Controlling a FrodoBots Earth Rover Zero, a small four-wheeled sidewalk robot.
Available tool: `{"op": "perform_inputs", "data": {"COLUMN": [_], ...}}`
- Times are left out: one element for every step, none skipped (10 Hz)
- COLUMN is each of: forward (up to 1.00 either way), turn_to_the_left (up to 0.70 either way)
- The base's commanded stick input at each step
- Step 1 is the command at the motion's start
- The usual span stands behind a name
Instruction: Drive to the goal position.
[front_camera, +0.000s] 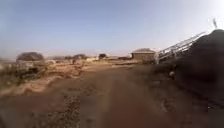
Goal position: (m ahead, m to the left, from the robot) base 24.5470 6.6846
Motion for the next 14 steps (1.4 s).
{"op": "perform_inputs", "data": {"forward": [0.70,0.70,0.70,0.70,0.70,0.70,0.70,0.70,0.70,0.70,0.70,0.70,0.70,0.70], "turn_to_the_left": [0.00,0.00,0.00,0.00,0.00,0.00,0.00,0.00,0.00,0.00,0.12,0.33,0.35,0.32]}}
